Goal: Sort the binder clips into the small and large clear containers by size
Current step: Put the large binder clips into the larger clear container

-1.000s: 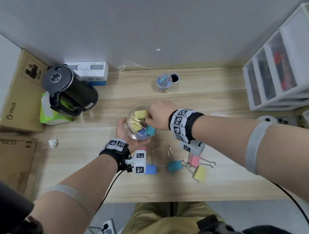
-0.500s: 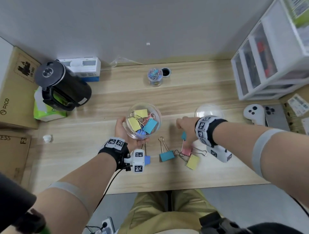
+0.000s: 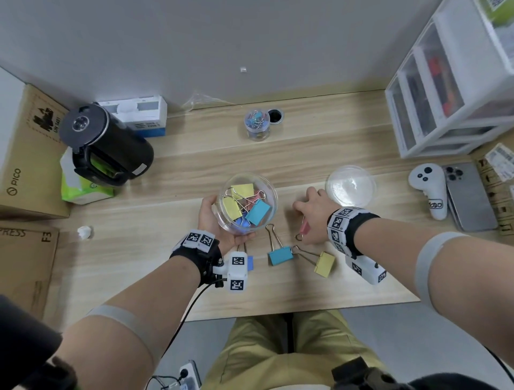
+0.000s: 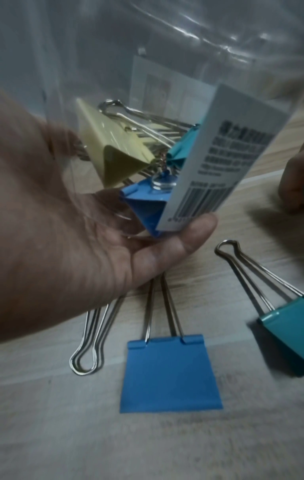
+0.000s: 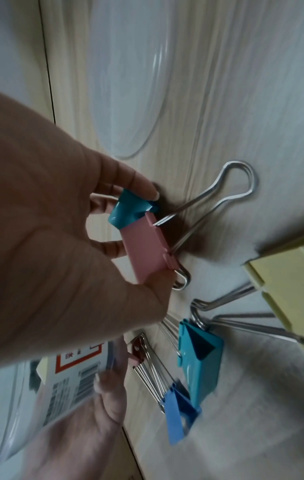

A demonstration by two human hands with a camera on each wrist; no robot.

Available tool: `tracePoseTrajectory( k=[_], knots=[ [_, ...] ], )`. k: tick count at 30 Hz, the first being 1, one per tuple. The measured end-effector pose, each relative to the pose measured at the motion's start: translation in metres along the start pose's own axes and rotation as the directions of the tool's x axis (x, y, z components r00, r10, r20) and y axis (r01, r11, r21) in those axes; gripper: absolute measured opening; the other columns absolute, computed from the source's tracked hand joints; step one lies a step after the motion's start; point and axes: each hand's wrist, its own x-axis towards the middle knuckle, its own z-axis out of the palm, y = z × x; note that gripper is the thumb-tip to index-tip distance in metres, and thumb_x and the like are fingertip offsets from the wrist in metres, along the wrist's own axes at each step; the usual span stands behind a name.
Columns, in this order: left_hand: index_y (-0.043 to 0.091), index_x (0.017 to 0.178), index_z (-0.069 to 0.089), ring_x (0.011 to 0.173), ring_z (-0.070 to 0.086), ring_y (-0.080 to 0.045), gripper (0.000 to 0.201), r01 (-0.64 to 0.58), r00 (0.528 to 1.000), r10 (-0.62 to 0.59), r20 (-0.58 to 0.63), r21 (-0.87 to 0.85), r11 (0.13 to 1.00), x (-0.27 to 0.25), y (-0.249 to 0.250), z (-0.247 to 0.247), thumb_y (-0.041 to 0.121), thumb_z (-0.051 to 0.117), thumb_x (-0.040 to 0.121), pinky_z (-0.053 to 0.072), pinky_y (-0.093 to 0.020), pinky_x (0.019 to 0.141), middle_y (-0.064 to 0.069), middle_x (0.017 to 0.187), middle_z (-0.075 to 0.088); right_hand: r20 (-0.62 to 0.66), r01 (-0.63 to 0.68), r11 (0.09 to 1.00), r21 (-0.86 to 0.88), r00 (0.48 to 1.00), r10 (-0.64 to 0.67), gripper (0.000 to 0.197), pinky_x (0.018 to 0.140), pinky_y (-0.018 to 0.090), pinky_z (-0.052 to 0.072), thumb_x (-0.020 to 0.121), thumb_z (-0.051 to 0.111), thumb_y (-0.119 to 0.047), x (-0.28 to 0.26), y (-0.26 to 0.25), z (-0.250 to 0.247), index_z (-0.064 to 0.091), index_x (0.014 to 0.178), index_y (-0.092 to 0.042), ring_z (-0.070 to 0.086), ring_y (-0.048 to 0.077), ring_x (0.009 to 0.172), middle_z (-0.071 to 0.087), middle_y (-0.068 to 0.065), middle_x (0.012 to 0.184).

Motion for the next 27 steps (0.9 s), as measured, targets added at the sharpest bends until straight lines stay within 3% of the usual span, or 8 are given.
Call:
tracePoseTrajectory(
  k=[8, 13, 16, 19, 24, 27],
  knots=[
    [0.009, 0.122, 0.067, 0.109, 0.064, -0.042, 0.067, -0.008, 1.0, 0.008, -0.006, -0.009, 1.0, 0.0, 0.001, 0.001, 0.061, 0.039, 0.089, 0.052, -0.047, 0.084, -0.02, 0.112, 0.075, -0.065, 0.045, 0.993, 0.111, 0.997, -0.038, 0.05, 0.095, 0.04, 0.047, 0.073, 0.072, -0.046, 0.012, 0.0, -0.003, 0.056, 0.113, -0.022, 0.04, 0.03, 0.114, 0.035, 0.009, 0.124],
    [0.008, 0.124, 0.066, 0.113, 0.063, -0.044, 0.069, 0.0, 1.0, 0.0, -0.003, -0.012, 1.0, 0.001, 0.003, 0.002, 0.061, 0.039, 0.089, 0.055, -0.046, 0.08, -0.021, 0.116, 0.073, -0.159, 0.074, 0.977, 0.202, 0.986, -0.042, 0.063, 0.099, 0.041, 0.047, 0.068, 0.077, -0.033, 0.017, 0.002, 0.002, 0.054, 0.124, -0.016, 0.038, 0.036, 0.128, 0.026, 0.016, 0.144],
    [0.008, 0.125, 0.065, 0.115, 0.062, -0.044, 0.07, -0.005, 1.0, 0.005, -0.009, -0.022, 1.0, 0.001, 0.007, 0.003, 0.062, 0.038, 0.089, 0.058, -0.044, 0.075, -0.022, 0.12, 0.071, -0.231, 0.029, 0.986, 0.162, 0.973, 0.009, 0.072, 0.083, 0.039, 0.052, 0.063, 0.077, -0.042, 0.016, 0.003, 0.003, 0.048, 0.123, -0.016, 0.036, 0.03, 0.122, 0.028, 0.011, 0.134],
    [0.008, 0.128, 0.064, 0.116, 0.061, -0.044, 0.072, -0.008, 1.0, 0.008, 0.001, -0.031, 0.999, 0.003, 0.01, 0.003, 0.062, 0.039, 0.088, 0.054, -0.045, 0.079, -0.023, 0.124, 0.07, -0.27, -0.013, 0.995, 0.098, 0.962, 0.039, 0.068, 0.072, 0.034, 0.046, 0.064, 0.076, -0.053, 0.016, 0.004, 0.003, 0.05, 0.114, -0.015, 0.037, 0.025, 0.108, 0.035, 0.007, 0.118],
    [0.007, 0.126, 0.065, 0.114, 0.059, -0.044, 0.072, -0.003, 1.0, 0.003, 0.009, -0.03, 1.0, 0.006, 0.013, 0.004, 0.063, 0.038, 0.088, 0.051, -0.045, 0.08, -0.023, 0.124, 0.069, -0.267, -0.006, 0.996, 0.086, 0.963, 0.029, 0.061, 0.073, 0.032, 0.042, 0.066, 0.069, -0.057, 0.015, 0.005, -0.001, 0.055, 0.108, -0.016, 0.04, 0.023, 0.107, 0.041, 0.004, 0.112],
    [0.007, 0.125, 0.065, 0.111, 0.061, -0.043, 0.071, 0.002, 1.0, -0.001, 0.012, -0.041, 0.999, 0.007, 0.015, 0.006, 0.063, 0.039, 0.088, 0.052, -0.046, 0.078, -0.023, 0.119, 0.071, -0.25, 0.014, 0.972, 0.234, 0.967, 0.046, 0.057, 0.072, 0.032, 0.048, 0.065, 0.067, -0.058, 0.01, 0.008, -0.017, 0.052, 0.104, -0.019, 0.05, 0.019, 0.096, 0.051, -0.001, 0.105]
  ],
)
